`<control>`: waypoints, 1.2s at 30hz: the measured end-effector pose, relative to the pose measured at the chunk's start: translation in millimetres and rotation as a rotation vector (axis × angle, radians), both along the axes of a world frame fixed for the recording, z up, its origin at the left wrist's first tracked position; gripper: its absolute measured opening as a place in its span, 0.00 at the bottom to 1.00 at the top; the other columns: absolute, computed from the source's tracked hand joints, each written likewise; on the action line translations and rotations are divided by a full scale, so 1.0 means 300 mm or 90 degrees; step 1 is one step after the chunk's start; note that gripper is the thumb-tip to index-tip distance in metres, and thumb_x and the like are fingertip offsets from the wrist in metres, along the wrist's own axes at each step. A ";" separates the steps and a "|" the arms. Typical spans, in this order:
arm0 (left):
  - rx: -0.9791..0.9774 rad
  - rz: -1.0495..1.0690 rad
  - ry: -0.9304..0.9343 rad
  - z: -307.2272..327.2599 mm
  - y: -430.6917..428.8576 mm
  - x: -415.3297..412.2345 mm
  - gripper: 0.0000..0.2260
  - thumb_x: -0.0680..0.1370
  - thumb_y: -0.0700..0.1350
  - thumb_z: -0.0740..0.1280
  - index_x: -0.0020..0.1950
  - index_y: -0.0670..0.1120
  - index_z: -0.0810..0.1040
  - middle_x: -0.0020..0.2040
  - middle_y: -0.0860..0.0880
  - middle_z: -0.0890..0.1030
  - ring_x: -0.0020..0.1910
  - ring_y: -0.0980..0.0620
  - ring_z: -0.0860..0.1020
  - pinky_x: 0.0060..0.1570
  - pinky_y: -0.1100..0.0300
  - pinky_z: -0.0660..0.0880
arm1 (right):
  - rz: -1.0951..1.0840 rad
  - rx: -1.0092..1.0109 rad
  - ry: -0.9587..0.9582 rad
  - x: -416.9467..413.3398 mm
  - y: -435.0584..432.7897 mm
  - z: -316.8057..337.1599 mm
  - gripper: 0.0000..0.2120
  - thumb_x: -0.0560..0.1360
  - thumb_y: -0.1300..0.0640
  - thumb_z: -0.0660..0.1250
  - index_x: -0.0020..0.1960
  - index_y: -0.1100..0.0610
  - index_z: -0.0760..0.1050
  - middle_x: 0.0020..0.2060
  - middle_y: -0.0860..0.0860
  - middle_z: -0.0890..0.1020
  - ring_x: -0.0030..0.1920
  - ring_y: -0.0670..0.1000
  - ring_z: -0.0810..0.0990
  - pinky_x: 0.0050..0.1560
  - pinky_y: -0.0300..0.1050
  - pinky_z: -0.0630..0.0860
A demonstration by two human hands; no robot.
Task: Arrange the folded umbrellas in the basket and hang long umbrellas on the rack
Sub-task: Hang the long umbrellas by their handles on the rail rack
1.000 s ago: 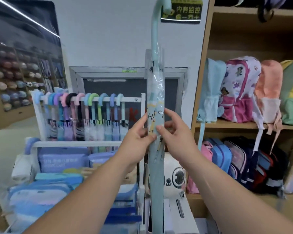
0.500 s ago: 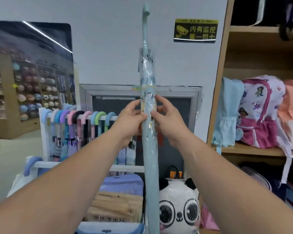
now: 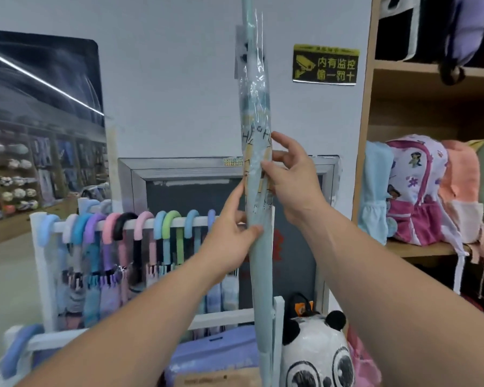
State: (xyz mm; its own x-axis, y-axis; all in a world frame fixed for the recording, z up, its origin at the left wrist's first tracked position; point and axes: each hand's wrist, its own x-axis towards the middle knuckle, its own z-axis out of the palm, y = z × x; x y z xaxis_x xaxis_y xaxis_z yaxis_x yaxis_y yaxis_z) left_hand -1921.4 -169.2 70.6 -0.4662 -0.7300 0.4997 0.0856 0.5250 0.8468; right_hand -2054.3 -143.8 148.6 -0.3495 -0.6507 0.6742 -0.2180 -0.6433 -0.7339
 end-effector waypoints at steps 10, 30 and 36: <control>-0.052 0.012 0.067 0.138 -0.138 0.037 0.30 0.82 0.37 0.66 0.78 0.61 0.64 0.55 0.54 0.86 0.51 0.56 0.85 0.49 0.56 0.83 | -0.008 0.087 0.092 0.038 -0.048 -0.139 0.23 0.81 0.59 0.65 0.74 0.43 0.69 0.48 0.54 0.85 0.48 0.48 0.86 0.49 0.48 0.84; 0.030 0.067 0.086 0.013 -0.184 -0.162 0.34 0.82 0.33 0.64 0.79 0.63 0.58 0.49 0.43 0.86 0.49 0.41 0.86 0.48 0.37 0.82 | 0.005 0.009 0.123 -0.128 -0.244 -0.065 0.23 0.80 0.61 0.66 0.72 0.45 0.72 0.52 0.46 0.85 0.49 0.45 0.84 0.52 0.42 0.82; -0.025 0.169 0.031 0.048 -0.260 -0.132 0.35 0.81 0.35 0.65 0.78 0.67 0.58 0.47 0.43 0.85 0.50 0.40 0.84 0.50 0.35 0.80 | 0.035 0.083 0.218 -0.160 -0.280 -0.115 0.31 0.78 0.61 0.70 0.76 0.40 0.67 0.47 0.48 0.85 0.41 0.41 0.82 0.42 0.30 0.75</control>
